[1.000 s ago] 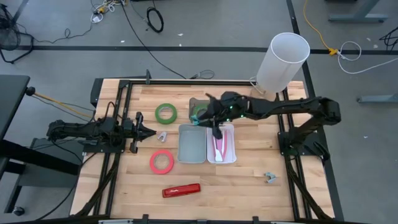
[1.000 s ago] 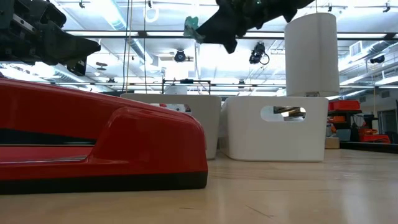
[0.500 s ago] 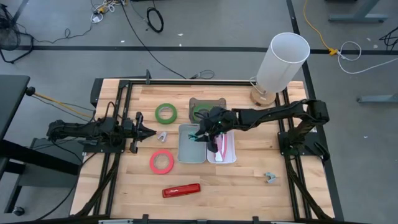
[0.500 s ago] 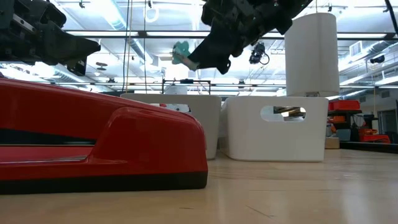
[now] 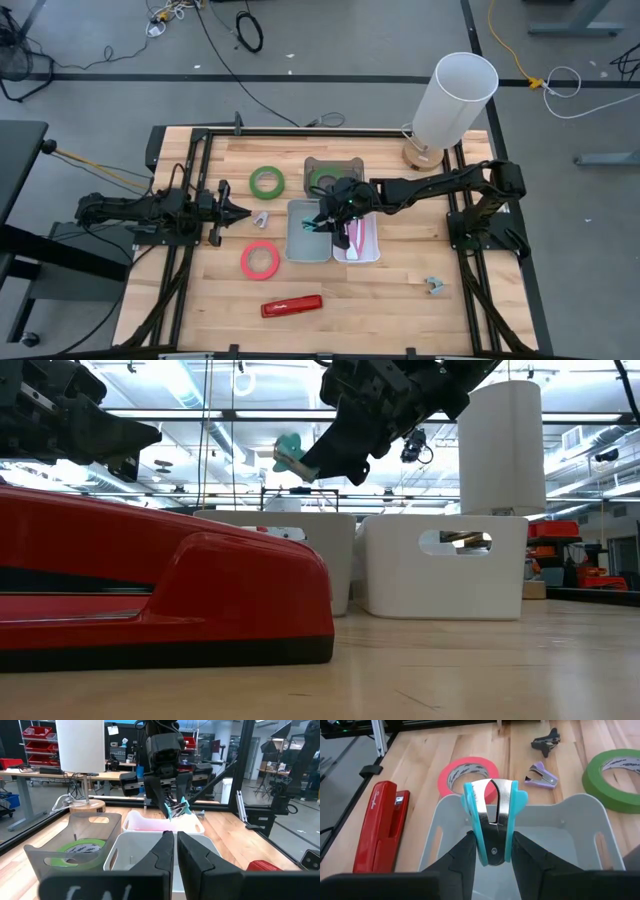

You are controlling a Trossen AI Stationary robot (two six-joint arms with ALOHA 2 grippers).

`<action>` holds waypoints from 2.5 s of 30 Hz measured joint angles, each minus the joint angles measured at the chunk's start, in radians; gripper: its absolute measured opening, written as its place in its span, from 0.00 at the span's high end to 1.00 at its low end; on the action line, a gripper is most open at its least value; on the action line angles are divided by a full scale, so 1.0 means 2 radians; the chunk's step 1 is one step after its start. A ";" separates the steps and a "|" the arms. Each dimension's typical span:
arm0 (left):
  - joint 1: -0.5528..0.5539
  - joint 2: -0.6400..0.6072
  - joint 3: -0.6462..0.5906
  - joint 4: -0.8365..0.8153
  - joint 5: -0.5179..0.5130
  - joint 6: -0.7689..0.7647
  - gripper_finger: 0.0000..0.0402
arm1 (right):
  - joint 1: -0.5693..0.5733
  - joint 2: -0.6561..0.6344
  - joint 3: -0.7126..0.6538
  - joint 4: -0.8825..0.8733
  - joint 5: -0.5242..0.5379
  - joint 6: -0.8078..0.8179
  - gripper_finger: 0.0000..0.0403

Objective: Pick and place Stapler, Stapler remover, tape
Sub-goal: Put the light blue staple remover in the gray bin, then put the blue staple remover in the gray bin

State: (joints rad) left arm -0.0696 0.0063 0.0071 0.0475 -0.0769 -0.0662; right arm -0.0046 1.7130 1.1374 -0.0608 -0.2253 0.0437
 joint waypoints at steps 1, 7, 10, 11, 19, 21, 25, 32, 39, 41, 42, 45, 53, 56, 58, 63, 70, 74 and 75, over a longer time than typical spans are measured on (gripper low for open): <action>0.000 0.000 0.000 0.000 0.000 0.000 0.93 | 0.000 0.000 0.000 0.000 0.000 0.000 0.72; 0.000 0.000 0.000 0.000 0.000 0.000 0.93 | 0.000 0.000 0.000 0.001 0.004 0.000 0.72; 0.000 0.000 0.000 0.000 0.000 0.000 0.93 | 0.000 0.000 0.000 0.001 0.017 -0.001 0.72; 0.000 0.000 0.000 0.000 0.000 0.000 0.93 | 0.000 0.000 0.000 0.001 0.020 -0.001 0.72; 0.000 0.000 0.000 0.000 0.000 0.000 0.93 | 0.000 0.038 0.000 0.009 0.030 0.004 0.72; 0.000 0.000 0.000 0.000 0.000 0.000 0.93 | 0.000 0.047 0.000 0.010 0.030 0.012 0.72; 0.000 0.000 0.000 0.000 0.000 0.000 0.93 | 0.000 0.063 0.000 0.010 0.030 0.013 0.72; 0.000 0.000 0.000 0.000 0.000 0.000 0.93 | 0.000 0.077 0.000 0.008 0.030 0.013 0.72; 0.000 0.000 0.000 0.000 0.000 0.000 0.93 | 0.000 0.078 0.000 0.007 0.030 0.013 0.72; 0.000 0.000 0.000 0.000 0.000 0.000 0.93 | 0.000 0.078 0.000 0.008 0.030 0.013 0.72; 0.000 0.000 0.000 0.000 0.000 0.000 0.93 | 0.000 0.078 0.000 0.008 0.030 0.013 0.72; 0.000 0.000 0.000 0.000 0.000 0.000 0.93 | 0.000 0.078 0.000 0.008 0.030 0.013 0.72; 0.000 0.000 0.000 0.000 0.000 0.000 0.93 | 0.000 0.078 0.000 0.008 0.030 0.013 0.72; 0.000 0.000 0.000 0.000 0.000 0.000 0.93 | 0.000 0.078 0.000 0.007 0.030 0.013 0.72; 0.000 0.000 0.000 0.000 0.000 0.000 0.93 | 0.000 0.078 0.000 0.007 0.030 0.013 0.71; 0.000 0.000 0.000 0.000 0.000 0.000 0.93 | 0.000 0.078 0.000 0.001 0.030 0.013 0.63; 0.000 0.000 0.000 0.000 0.000 0.000 0.93 | 0.000 0.078 0.000 0.000 0.030 0.025 0.46; 0.000 0.000 0.000 0.000 0.000 0.000 0.93 | 0.000 0.078 0.000 0.000 0.030 0.025 0.41; 0.000 0.000 0.000 0.000 0.000 0.000 0.93 | 0.000 0.078 0.000 0.000 0.030 0.025 0.40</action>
State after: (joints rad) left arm -0.0696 0.0067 0.0071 0.0475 -0.0769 -0.0662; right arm -0.0050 1.8694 1.1378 -0.0605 -0.1650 0.0929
